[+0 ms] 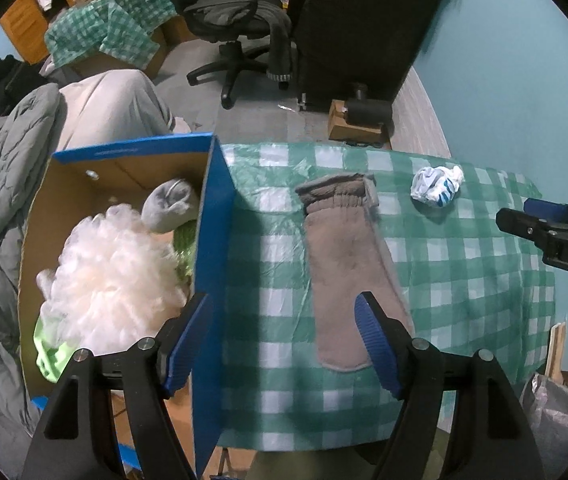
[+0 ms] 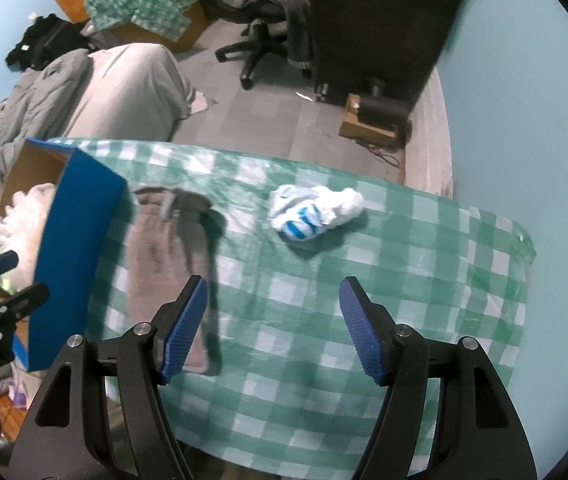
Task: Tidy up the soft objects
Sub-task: 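Move both tools back over the table toward the grey mitt and bundled sock, then grasp the white-and-blue bundled sock with the right tool while the left tool grasps the grey mitt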
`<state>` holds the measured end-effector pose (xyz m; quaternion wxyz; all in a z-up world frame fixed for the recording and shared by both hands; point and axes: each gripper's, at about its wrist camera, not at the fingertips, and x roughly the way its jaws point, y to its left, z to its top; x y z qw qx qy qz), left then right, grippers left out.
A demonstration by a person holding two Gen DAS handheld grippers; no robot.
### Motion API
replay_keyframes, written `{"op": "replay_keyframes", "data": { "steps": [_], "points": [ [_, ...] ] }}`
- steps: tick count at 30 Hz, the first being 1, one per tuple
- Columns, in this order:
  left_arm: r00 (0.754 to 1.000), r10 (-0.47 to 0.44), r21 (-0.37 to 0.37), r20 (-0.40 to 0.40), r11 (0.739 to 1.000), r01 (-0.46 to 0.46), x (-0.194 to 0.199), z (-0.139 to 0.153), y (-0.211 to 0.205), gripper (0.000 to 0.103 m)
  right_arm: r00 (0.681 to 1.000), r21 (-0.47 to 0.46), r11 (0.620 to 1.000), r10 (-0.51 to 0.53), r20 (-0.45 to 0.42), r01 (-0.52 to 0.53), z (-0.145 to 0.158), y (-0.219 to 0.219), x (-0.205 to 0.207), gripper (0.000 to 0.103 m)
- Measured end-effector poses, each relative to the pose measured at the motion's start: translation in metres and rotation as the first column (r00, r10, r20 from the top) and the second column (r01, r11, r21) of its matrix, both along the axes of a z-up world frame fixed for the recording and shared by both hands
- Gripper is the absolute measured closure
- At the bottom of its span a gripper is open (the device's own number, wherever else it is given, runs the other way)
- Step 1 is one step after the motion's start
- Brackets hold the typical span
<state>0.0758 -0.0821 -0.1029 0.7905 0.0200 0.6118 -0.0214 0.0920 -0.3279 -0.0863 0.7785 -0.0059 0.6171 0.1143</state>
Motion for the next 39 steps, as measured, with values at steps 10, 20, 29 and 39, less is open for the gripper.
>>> {"op": "replay_keyframes", "data": {
  "steps": [10, 20, 29, 39],
  "points": [
    [0.999, 0.001, 0.036, -0.036, 0.999, 0.001, 0.037, -0.024, -0.02, 0.028, 0.998, -0.021, 0.999, -0.049, -0.045, 0.048, -0.023, -0.019, 0.031, 0.034],
    [0.997, 0.042, 0.048, -0.061, 0.998, -0.039, 0.063, -0.046, -0.024, 0.028, 0.985, -0.02, 0.988, -0.153, -0.081, 0.152, -0.055, -0.025, 0.068, 0.034],
    [0.99, 0.091, 0.043, -0.112, 0.995, -0.086, 0.075, -0.071, -0.026, 0.028, 0.969, -0.034, 0.975, -0.22, -0.109, 0.218, -0.082, -0.023, 0.089, 0.034],
    [0.973, 0.174, -0.002, -0.154, 0.984, -0.176, 0.069, -0.083, -0.021, 0.028, 0.968, -0.062, 0.978, -0.205, -0.147, 0.198, -0.108, -0.008, 0.087, 0.034]
  ]
}}
